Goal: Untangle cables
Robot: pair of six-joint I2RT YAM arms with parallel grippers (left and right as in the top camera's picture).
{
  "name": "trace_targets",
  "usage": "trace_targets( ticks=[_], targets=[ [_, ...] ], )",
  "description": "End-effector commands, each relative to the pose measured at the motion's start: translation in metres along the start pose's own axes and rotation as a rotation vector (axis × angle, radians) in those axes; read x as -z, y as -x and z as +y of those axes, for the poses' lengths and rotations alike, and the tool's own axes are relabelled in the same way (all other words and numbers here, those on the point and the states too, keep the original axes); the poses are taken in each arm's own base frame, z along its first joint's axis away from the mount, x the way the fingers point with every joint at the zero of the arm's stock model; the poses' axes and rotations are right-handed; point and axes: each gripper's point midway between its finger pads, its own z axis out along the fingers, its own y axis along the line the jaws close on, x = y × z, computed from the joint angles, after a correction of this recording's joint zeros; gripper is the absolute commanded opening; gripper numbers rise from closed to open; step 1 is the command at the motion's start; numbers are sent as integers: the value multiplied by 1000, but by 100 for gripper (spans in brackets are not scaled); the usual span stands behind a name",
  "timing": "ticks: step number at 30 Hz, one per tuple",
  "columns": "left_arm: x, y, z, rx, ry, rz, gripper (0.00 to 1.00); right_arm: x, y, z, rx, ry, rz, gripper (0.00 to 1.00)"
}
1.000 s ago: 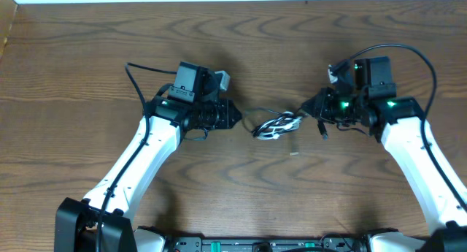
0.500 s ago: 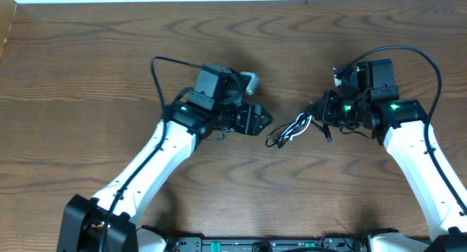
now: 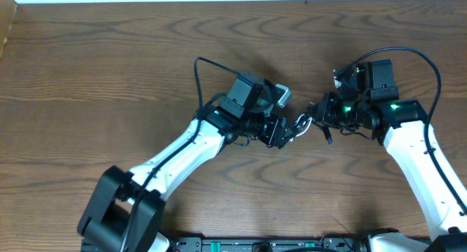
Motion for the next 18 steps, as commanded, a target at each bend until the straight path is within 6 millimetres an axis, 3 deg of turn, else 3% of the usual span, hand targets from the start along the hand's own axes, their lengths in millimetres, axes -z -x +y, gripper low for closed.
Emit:
trace_targets(
  ticks=[1,7,15,18],
  targets=[
    [-8,-5,4,-3,-10,18,45,5,3,0,13,2,-14,1],
    [-16,-10,11,11,-6,40,30,5,3,0,13,1,-15,1],
    [-24,-14,13,10,-8,53,25,5,3,0,15,1,-15,1],
    [-31,-17,17,18,-8,64,19,5,3,0,16,1,-14,1]
  ],
)
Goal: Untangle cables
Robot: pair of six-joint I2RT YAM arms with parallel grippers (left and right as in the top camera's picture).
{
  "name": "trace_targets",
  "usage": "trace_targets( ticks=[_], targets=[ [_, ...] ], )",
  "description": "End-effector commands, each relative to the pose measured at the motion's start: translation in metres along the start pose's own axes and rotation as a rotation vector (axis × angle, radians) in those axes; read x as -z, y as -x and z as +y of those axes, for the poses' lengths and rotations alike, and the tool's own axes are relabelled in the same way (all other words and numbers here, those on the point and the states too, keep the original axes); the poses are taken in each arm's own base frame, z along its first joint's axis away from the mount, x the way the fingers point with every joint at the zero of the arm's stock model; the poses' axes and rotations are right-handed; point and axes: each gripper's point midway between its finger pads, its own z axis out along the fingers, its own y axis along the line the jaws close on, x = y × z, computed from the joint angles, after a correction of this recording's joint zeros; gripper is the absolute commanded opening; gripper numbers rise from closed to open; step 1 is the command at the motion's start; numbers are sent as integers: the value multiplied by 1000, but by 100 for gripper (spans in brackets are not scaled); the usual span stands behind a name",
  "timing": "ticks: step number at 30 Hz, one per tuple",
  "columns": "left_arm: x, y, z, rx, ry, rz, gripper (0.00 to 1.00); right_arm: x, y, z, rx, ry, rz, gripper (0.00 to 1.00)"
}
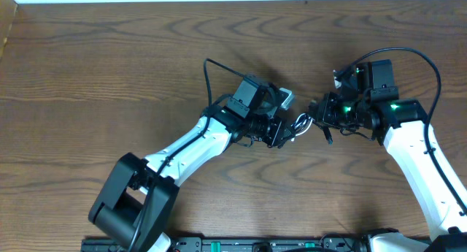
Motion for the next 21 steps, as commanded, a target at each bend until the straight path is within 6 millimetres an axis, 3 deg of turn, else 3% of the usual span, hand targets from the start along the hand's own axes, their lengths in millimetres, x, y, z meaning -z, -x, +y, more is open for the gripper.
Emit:
trace_targets(
  ticks=[1,3,8,16,21],
  targets=[
    [-13,-9,11,21,13,29,13,5,3,1,17,5,-14,1],
    [-15,-10,13,32,15,35,8,5,3,1,21,4,-15,1],
    [0,5,9,51,12,-14,8,6,8,-14,9,-76,-44,1],
    [67,38,-29,-3,0,-170,7,20,28,-67,-68,-376,-187,1],
    [97,36,-39,6,13,-198,8,26,33,-94,-127,-462,-204,1]
  ],
)
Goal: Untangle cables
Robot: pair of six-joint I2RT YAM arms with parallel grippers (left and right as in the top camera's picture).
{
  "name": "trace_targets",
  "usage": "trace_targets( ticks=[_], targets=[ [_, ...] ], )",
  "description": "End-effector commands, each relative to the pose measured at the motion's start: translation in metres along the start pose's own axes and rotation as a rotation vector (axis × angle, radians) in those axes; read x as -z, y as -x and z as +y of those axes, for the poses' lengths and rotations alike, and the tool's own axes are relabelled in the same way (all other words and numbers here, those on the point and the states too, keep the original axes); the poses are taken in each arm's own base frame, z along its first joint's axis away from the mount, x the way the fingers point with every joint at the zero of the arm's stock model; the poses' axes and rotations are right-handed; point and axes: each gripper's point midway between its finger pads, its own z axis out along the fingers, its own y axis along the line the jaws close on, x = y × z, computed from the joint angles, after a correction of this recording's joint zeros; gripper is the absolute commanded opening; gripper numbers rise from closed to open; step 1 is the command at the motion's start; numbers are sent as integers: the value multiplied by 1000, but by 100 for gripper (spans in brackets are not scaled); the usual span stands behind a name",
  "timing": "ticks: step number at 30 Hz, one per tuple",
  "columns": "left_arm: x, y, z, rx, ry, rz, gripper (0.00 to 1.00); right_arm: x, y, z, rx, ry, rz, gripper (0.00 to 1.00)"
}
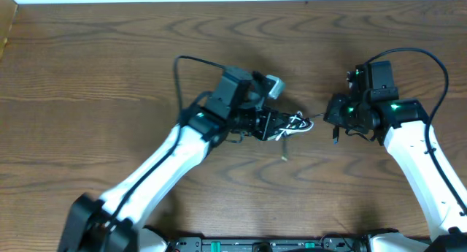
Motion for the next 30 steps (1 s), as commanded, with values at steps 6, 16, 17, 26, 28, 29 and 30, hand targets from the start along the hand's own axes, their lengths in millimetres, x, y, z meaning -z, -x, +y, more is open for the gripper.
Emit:
trace_targets(
  ticks=[6,16,17,26,28,29,30],
  targets=[
    [32,6,2,37,35,-39,7,-9,15,-60,-117,-198,-14,6],
    [35,9,7,66,44,-49,7,-20,3,-30,-30,3,95,58],
    [33,7,7,66,44,-43,7,-20,1,-22,-10,49,109,65],
    [31,11,34,140,192,-78,7,-9,-13,23,92,331,187,79],
    [32,13,39,172,215,-94,7,-7,-13,29,95,366,187,79],
    [32,14,39,183,220,-100,7,-6,-12,33,98,385,187,79],
    [32,15,39,183,218,-103,7,-5,-12,35,100,401,186,79]
  ],
)
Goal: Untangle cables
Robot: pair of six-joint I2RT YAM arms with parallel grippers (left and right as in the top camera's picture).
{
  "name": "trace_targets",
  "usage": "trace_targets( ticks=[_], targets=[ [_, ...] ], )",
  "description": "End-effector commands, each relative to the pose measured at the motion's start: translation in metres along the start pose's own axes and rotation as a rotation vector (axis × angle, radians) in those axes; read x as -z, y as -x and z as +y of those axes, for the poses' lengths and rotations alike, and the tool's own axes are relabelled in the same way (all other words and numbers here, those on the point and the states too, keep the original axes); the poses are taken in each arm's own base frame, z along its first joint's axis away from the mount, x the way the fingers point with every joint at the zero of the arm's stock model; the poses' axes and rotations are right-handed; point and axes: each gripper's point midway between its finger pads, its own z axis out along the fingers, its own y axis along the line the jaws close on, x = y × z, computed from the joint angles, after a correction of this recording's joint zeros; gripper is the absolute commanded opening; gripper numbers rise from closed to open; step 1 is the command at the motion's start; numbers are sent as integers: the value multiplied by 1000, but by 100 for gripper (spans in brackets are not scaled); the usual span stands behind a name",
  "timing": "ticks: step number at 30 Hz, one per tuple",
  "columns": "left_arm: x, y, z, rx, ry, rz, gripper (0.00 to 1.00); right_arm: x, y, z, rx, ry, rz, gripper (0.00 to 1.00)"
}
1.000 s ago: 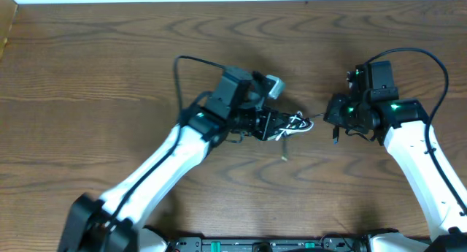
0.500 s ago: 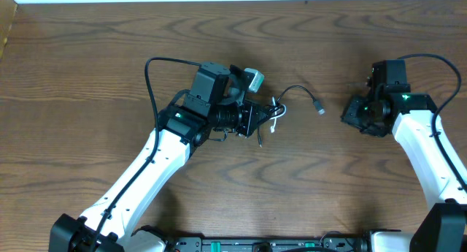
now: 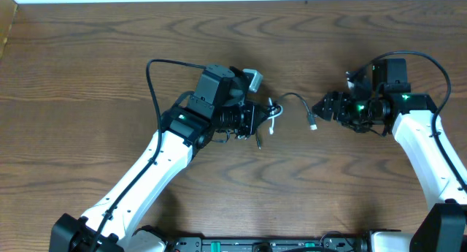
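My left gripper [image 3: 261, 120] is shut on a small white cable bundle [image 3: 271, 119] near the table's middle; a short dark end [image 3: 257, 141] hangs below it. A thin dark cable [image 3: 299, 100] arcs from the bundle to the right and ends in a light plug [image 3: 314, 125]. My right gripper [image 3: 324, 107] sits just right of that plug, pointing left. Whether its fingers touch the cable, or how far apart they stand, is unclear from above.
The wooden table [image 3: 87, 55] is all that lies below. The left arm's own black lead [image 3: 149, 80] loops up to the left of its wrist. The right arm's lead [image 3: 430, 62] arcs over its wrist.
My left gripper has drawn back to the left with the white bundle. A dark cable with a light plug now stretches out between the two grippers. The right gripper has shifted slightly right.
At first both grippers were close together, tip to tip on a tangled knot at the table's middle. Then they stood apart, the left one holding the white tangle and the right one a short dark piece. Now the gap is wider and a dark cable lies across it.
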Motion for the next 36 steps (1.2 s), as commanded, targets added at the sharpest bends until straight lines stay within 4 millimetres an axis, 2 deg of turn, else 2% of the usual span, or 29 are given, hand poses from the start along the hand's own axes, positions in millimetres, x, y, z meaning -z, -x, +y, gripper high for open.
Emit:
trace_targets(
  ticks=[1,7,11,15,20,26,31,36],
  targets=[
    [2,10,6,41,43,-44,7,1,-3,21,38,118,25,79],
    [2,12,5,47,41,-50,7,-3,-5,39,67,173,33,79],
    [2,15,4,92,35,-62,8,-5,-3,62,74,245,29,78],
    [3,22,1,119,20,-90,7,-10,-3,78,37,272,27,72],
    [3,30,-2,147,5,-124,7,-16,-1,89,-34,269,22,66],
    [3,32,3,183,32,-138,7,-23,2,107,-73,309,16,63],
    [4,32,3,183,32,-139,8,-38,-1,120,-101,332,38,59],
    [4,32,4,183,35,-141,8,-64,-12,124,-132,324,100,52]
  ],
)
